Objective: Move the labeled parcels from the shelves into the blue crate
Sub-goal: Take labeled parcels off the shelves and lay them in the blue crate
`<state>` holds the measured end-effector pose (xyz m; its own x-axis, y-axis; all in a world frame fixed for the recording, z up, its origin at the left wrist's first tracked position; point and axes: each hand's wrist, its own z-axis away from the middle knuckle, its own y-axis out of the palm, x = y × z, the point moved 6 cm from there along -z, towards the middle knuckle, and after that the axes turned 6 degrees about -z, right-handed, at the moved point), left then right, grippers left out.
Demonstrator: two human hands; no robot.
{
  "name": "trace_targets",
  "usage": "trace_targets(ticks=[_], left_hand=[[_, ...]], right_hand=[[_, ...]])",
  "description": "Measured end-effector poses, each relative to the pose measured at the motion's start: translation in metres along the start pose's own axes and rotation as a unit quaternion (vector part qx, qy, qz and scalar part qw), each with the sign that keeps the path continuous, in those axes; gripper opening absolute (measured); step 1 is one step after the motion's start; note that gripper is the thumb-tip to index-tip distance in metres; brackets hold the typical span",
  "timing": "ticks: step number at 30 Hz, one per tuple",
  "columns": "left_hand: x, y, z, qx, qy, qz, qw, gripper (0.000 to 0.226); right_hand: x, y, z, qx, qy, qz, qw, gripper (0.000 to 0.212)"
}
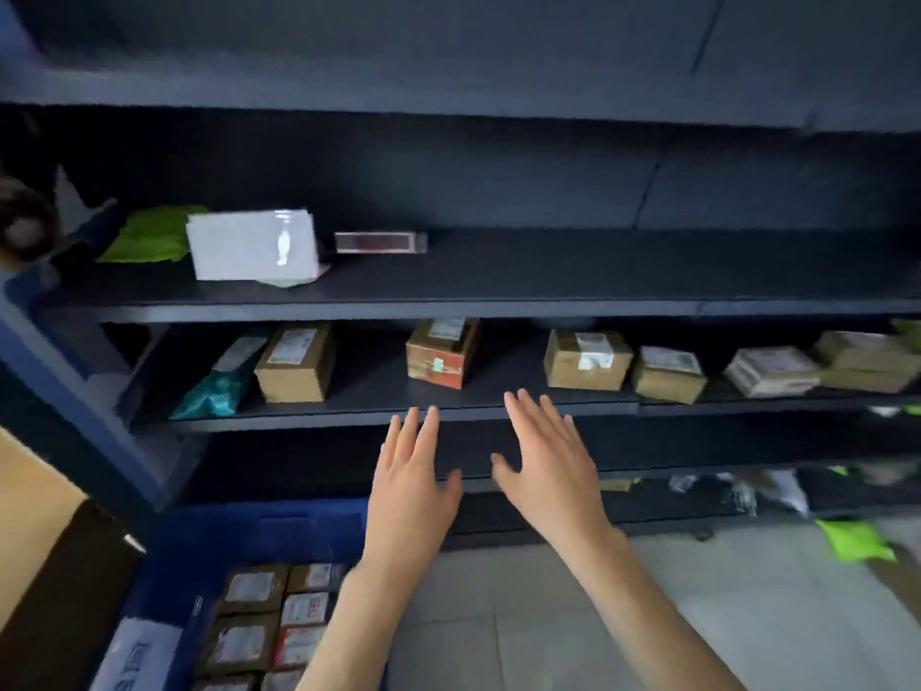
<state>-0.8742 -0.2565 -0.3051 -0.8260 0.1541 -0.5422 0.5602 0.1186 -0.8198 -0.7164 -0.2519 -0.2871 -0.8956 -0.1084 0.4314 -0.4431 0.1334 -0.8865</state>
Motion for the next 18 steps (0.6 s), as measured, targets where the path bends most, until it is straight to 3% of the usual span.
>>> trace_targets(ticks=[7, 18], left_hand=[[-0.146, 0.058, -0.037, 0.031, 0.122, -0.006, 0.992, 0.077], [-0.350, 0.212, -0.088, 0.074, 0.221, 0.006, 0.972, 0.076]], right_hand=[[-0.121, -0.092, 0.014, -0.079, 0.081, 0.000, 0.994, 0.074], [-0.340, -0.198, 0.011, -0.124, 0.166, 0.007, 0.978, 0.077]])
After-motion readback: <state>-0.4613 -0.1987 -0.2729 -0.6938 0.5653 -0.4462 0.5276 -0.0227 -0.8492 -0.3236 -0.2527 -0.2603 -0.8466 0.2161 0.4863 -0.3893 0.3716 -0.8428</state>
